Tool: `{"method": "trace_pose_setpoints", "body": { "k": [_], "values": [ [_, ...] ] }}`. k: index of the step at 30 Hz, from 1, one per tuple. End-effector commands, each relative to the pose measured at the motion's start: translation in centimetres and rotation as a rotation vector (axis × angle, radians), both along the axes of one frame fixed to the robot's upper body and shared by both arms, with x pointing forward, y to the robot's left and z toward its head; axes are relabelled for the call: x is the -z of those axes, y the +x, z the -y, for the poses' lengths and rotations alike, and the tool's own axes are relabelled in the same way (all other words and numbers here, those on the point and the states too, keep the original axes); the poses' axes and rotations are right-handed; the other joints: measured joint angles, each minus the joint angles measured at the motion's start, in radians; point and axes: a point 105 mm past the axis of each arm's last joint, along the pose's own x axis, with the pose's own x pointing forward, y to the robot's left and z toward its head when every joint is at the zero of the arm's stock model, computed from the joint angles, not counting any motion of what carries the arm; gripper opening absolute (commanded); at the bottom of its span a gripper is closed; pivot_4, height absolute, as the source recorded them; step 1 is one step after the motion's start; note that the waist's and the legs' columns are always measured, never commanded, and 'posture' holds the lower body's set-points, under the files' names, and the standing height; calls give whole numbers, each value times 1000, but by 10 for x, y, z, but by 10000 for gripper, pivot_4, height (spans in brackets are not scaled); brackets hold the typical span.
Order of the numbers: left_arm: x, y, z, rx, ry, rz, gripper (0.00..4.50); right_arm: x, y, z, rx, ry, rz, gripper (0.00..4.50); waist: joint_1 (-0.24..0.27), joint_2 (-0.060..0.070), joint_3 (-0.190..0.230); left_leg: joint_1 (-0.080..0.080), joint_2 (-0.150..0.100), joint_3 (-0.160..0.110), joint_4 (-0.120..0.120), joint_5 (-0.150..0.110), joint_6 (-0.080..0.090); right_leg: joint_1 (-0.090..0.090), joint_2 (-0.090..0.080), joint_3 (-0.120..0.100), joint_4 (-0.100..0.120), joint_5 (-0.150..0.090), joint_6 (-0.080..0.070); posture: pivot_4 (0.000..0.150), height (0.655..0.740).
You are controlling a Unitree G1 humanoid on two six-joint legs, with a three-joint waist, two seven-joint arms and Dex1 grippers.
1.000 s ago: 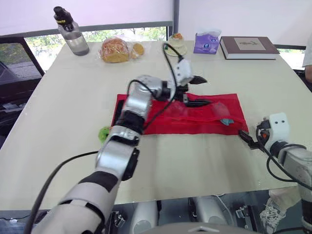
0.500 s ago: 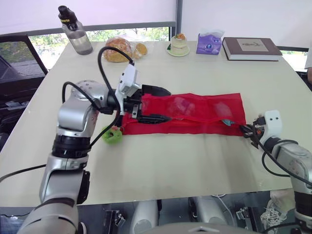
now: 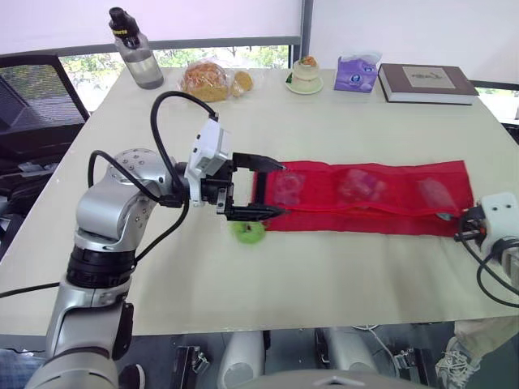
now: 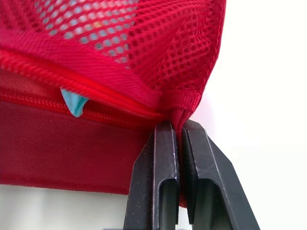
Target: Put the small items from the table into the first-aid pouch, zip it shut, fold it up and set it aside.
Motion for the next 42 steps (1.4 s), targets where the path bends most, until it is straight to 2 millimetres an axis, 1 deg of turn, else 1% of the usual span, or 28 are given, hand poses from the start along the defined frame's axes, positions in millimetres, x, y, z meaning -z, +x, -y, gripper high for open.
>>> {"method": "trace_pose_setpoints", "body": {
  "k": [1, 2, 4, 5, 7, 10, 13, 15, 17, 19, 23, 27, 29, 32, 36, 40, 42],
  "values": [
    [-7, -5, 2, 12, -12, 37, 45000, -14, -1, 21, 52, -109, 65, 261, -4, 0, 0, 0, 0, 0, 0, 0, 0, 0, 0, 0, 0, 0, 0, 1500, 7387],
    [-7, -5, 2, 5, -17, 35, 45000, -15, 0, 22, 44, -114, 74, 261, -5, 0, 0, 0, 0, 0, 0, 0, 0, 0, 1, 0, 0, 0, 0, 1500, 7387],
    [-6, -1, 0, -26, -41, 11, 45000, -16, -2, 23, -2, -171, 65, 6961, -7, 0, 0, 0, 1, 0, 0, 0, 0, 0, 1, 0, 0, 0, 0, 1500, 7387],
    [-4, 1, -2, -45, -44, 2, 45000, -16, -3, 23, -19, -188, 63, 8781, -7, 0, 0, 0, 1, 0, -1, 0, 0, 0, 1, 0, 0, 0, 0, 1500, 7387],
    [1, 6, -6, -88, -32, -4, 45000, -16, -6, 23, -32, -184, 69, 19360, -8, 0, 0, 0, 1, 0, -1, 0, 0, 0, 1, 0, 0, 0, 0, 1500, 7387],
    [13, 18, -15, -198, -15, -93, 45000, -23, -11, 20, -57, -123, 136, 31830, -8, 0, 0, 1, 1, 0, -1, 0, 0, 0, 1, 1, 0, 0, 0, 1500, 7387],
    [23, 22, -21, -252, 2, -158, 45000, -30, -22, 13, -72, -14, 216, 43821, -8, 0, 0, 1, 1, -1, -1, 0, 0, 0, 2, 0, 0, -1, 2, 1500, 7387],
    [42, 42, -37, -401, 5, -208, 45000, -38, -45, -11, -193, 131, 271, 43821, -7, 0, 0, 0, 1, -1, -1, 0, 0, 0, 2, 0, 0, -1, 2, 1500, 7387],
    [64, 58, -53, -528, 42, -222, 45000, -41, -60, -31, -286, 220, 257, 43821, -1, 2, -1, 1, 1, -1, -1, 0, 0, 0, 1, 0, 0, -1, 1, 1500, 7387],
    [76, 65, -60, -578, 52, -242, 45000, -42, -71, -51, -370, 293, 223, 43821, -6, 3, -1, 1, 1, -1, -2, 0, 0, 0, 2, -1, 0, -1, 1, 1500, 7387],
    [93, 71, -60, -595, 40, -315, 45000, -63, -81, -90, -543, 392, 255, 43821, -10, 0, -1, 1, 2, 0, 0, 0, 0, 0, 1, 0, 0, -2, 1, 1500, 7387],
    [107, 76, -53, -592, 38, -414, 45000, -76, -84, -122, -720, 417, 230, 43821, -4, 0, -1, 1, 2, 0, 0, 0, 0, 0, 1, 0, 0, -2, 1, 1500, 7387],
    [111, 79, -47, -590, 27, -467, 45000, -86, -82, -133, -792, 416, 233, 43821, -1, 0, -1, 1, 2, -1, 0, 0, 0, 0, 1, -1, 0, -1, 0, 1500, 7387],
    [110, 81, -37, -566, 1, -561, 45000, -101, -79, -145, -875, 425, 238, 43821, 0, -1, -1, 1, 1, -1, 0, 0, 0, 1, 0, -1, 0, -1, 1, 1500, 7387],
    [102, 85, -22, -559, -81, -746, 45000, -112, -77, -158, -937, 409, 233, 43821, 0, -1, -1, 0, 1, -2, 0, 0, 0, 1, 1, -1, 0, 0, 1, 1500, 7387],
    [99, 86, -7, -546, -116, -870, 45000, -123, -73, -173, -982, 410, 249, 43821, -3, -1, -1, 0, 1, -2, 0, 0, 0, 1, 1, -1, 0, 0, 1, 1500, 7387],
    [96, 88, -1, -539, -165, -946, 45000, -130, -71, -180, -1004, 409, 265, 43821, -4, -1, -1, 0, 1, -2, 0, 0, 0, 1, 1, -1, 0, 0, 1, 1500, 7387]
  ]
}}
